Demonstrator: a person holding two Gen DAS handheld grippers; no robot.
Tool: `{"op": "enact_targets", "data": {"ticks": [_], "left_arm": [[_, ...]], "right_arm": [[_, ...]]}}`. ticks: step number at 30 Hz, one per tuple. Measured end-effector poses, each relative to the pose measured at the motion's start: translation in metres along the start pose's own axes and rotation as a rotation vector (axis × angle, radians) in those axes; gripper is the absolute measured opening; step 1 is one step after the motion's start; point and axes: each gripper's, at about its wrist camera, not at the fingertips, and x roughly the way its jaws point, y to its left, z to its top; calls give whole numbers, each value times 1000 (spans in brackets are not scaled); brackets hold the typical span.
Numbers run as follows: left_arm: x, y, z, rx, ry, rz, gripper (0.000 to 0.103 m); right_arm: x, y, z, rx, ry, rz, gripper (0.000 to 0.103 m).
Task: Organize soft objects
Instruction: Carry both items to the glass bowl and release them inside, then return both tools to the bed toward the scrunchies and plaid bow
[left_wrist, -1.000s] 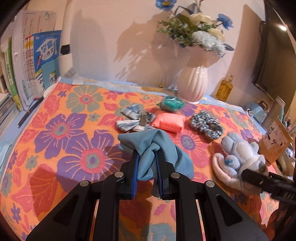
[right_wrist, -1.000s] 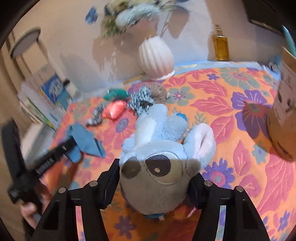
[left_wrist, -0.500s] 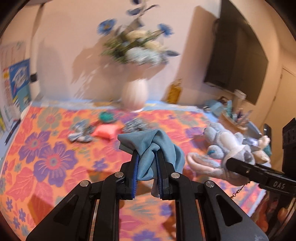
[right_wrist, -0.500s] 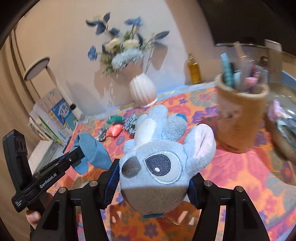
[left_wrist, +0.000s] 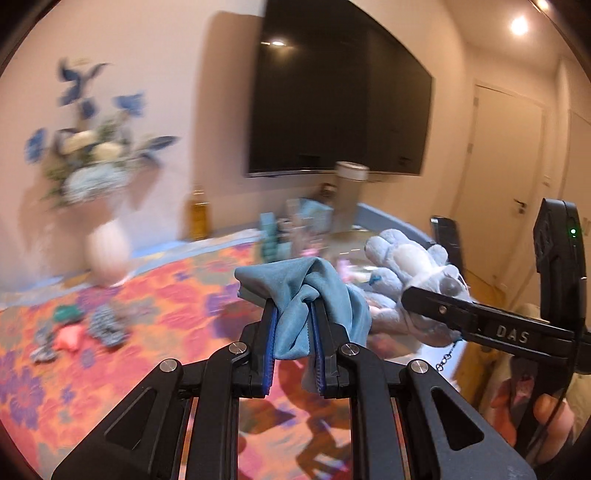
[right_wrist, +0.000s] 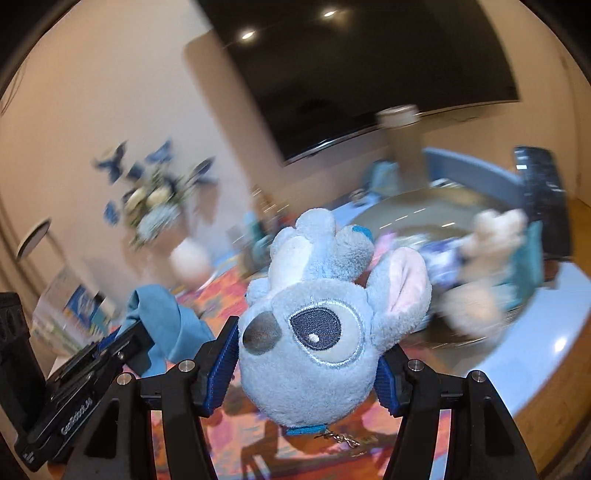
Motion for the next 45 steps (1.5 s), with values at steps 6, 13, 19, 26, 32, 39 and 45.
{"op": "enact_targets", "data": {"ticks": [6,13,19,26,32,39,45], "left_arm": [[33,-47,28,67,17,-64,13],[81,-58,51,6,77,-151,13],[114,-69,53,45,100,-131,13],[135,-82,41,84,142,-136,69],[126,-88,34,132,139,-153,77],[100,-84,28,155,141,-153,77],[62,-71,16,163,145,-159,77]], "right_arm": [[-18,-53,34,94,-76,-75,62],[-4,-85,71,152,-105,-75,63],[26,-95,93,171,-87,-84,63],[42,-103,102,182,-52,-138,64],[30,-102,94,152,-54,-178,67],[16,-96,76,182,-38,-154,69],[3,-81,52,212,-27,-115,76]]}}
